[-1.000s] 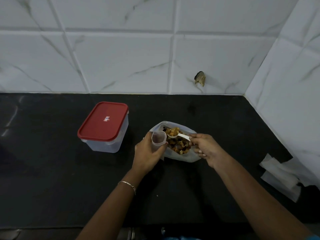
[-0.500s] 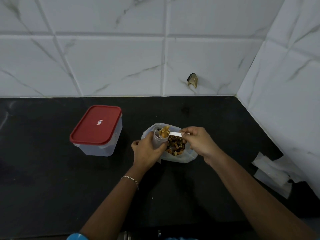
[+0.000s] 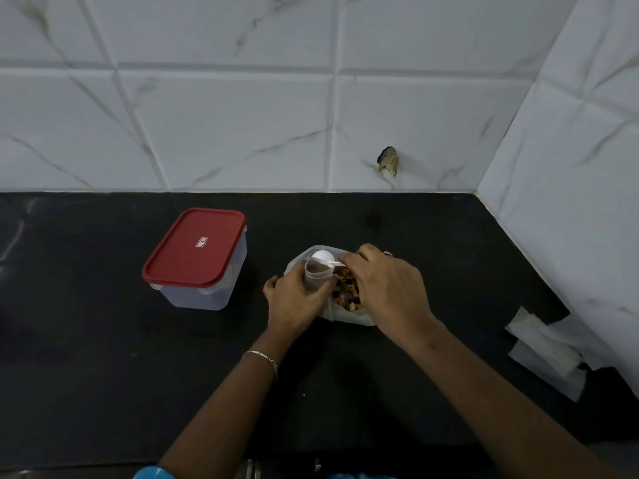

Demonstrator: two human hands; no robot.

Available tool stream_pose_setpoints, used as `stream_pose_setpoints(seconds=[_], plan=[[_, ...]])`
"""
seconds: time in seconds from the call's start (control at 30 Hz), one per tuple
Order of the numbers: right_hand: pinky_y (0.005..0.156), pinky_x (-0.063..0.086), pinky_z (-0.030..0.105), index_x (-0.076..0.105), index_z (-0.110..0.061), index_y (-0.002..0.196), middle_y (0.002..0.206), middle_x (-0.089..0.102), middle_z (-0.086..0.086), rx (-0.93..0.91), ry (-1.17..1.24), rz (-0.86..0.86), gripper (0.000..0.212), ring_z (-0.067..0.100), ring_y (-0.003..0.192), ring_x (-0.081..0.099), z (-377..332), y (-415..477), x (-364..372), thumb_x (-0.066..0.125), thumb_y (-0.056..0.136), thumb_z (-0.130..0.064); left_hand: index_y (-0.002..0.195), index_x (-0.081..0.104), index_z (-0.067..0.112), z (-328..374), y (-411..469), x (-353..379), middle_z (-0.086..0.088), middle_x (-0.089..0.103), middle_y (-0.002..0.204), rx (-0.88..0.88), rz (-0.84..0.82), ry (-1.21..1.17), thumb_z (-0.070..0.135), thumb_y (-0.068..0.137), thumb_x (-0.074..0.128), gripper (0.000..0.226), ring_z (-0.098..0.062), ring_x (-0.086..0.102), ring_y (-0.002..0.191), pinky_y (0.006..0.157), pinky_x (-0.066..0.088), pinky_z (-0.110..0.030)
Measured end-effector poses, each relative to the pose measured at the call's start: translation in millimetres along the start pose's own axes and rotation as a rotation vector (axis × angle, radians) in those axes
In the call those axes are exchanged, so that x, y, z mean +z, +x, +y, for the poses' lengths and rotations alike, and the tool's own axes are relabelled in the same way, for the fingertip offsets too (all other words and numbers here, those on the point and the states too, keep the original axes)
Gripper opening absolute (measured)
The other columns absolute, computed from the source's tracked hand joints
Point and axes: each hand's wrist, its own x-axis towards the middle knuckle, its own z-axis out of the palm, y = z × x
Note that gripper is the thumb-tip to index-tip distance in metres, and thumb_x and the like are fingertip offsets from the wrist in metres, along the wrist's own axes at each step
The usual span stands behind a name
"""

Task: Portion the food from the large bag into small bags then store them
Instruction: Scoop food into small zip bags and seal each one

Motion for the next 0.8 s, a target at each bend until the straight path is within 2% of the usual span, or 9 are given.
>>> stream_pose_setpoints(seconds=[0.1,0.2,0.33,0.4,0.43,0.53,0.63,0.7,0.8], plan=[[0.051,0.047,0.026,0.066,-0.019,0.111,0.096,0.061,0.003,-0.061,0.008,-0.019,0.053,0.016,0.065,0.061,5.1,-2.3,3.9,0.087,0.062,-0.021,0.111,0.049,0.045,-1.0,0.0,0.3,0.032,0.054,0.092,-0.003,-0.009,0.002,0.049,0.086,0.061,0.028,0.006,0.047,0.104,0.114,0.019,-0.049],[0.053,0.048,0.023,0.063,-0.021,0.116,0.101,0.061,0.001,-0.022,0.041,0.029,0.046,0.014,0.070,0.061,7.6,-5.5,8.0,0.079,0.073,-0.018,0.109,0.049,0.044,1.1,-1.4,0.3,0.030,0.055,0.091,-0.012,-0.005,-0.005,0.048,0.086,0.062,0.027,0.005,0.048,0.103,0.114,0.018,-0.048],[0.066,0.050,0.023,0.064,-0.023,0.118,0.105,0.061,-0.007,0.285,0.458,0.094,0.028,0.006,0.088,0.059,18.5,-10.2,16.6,0.050,0.096,-0.012,0.109,0.055,0.039,0.8,-6.8,-4.8,0.029,0.056,0.091,-0.024,0.002,-0.022,0.049,0.086,0.062,0.026,0.011,0.049,0.099,0.115,0.018,-0.046],[0.069,0.049,0.025,0.064,-0.021,0.115,0.101,0.061,-0.008,0.424,0.608,0.052,0.028,0.007,0.088,0.058,32.2,-15.7,25.2,0.044,0.099,-0.011,0.105,0.056,0.040,-5.1,-11.0,-8.8,0.029,0.057,0.092,-0.043,0.043,-0.056,0.048,0.086,0.062,0.021,0.017,0.045,0.095,0.114,0.022,-0.048],[0.067,0.047,0.025,0.064,-0.020,0.114,0.098,0.060,-0.008,0.454,0.621,-0.002,0.028,0.006,0.085,0.058,38.8,-19.0,29.7,0.043,0.099,-0.011,0.101,0.056,0.044,-9.7,-13.3,-11.3,0.027,0.059,0.092,-0.056,0.060,-0.091,0.050,0.085,0.062,0.018,0.014,0.048,0.098,0.113,0.026,-0.049],[0.056,0.035,0.015,0.064,-0.021,0.116,0.094,0.061,-0.008,0.467,0.568,-0.143,0.028,0.001,0.069,0.053,49.6,-26.2,44.2,0.044,0.099,-0.012,0.100,0.055,0.056,-22.8,-18.5,-19.4,0.021,0.065,0.100,-0.105,0.077,-0.198,0.073,0.074,0.058,0.031,-0.010,0.058,0.111,0.103,0.042,-0.050],[0.048,0.030,0.012,0.065,-0.027,0.120,0.096,0.066,-0.008,0.476,0.461,-0.176,0.031,-0.002,0.056,0.047,47.6,-22.6,58.5,0.047,0.099,-0.014,0.105,0.057,0.052,-29.0,-20.8,-25.5,0.019,0.066,0.104,-0.097,0.097,-0.231,0.080,0.069,0.056,0.046,-0.013,0.060,0.110,0.098,0.046,-0.050],[0.052,0.037,0.012,0.064,-0.029,0.122,0.099,0.068,-0.009,0.437,0.375,-0.173,0.032,-0.002,0.062,0.053,42.7,-16.5,66.6,0.049,0.098,-0.015,0.109,0.059,0.043,-29.7,-21.2,-27.6,0.015,0.066,0.106,-0.087,0.091,-0.247,0.074,0.072,0.060,0.048,-0.009,0.062,0.106,0.094,0.050,-0.048],[0.065,0.053,0.023,0.065,-0.028,0.121,0.101,0.069,-0.008,0.338,0.261,-0.144,0.031,0.005,0.082,0.064,35.0,-5.8,73.6,0.051,0.097,-0.016,0.119,0.058,0.031,-35.7,-22.6,-25.5,0.010,0.061,0.115,-0.061,0.052,-0.221,0.071,0.075,0.061,0.059,-0.008,0.059,0.109,0.091,0.053,-0.043]])
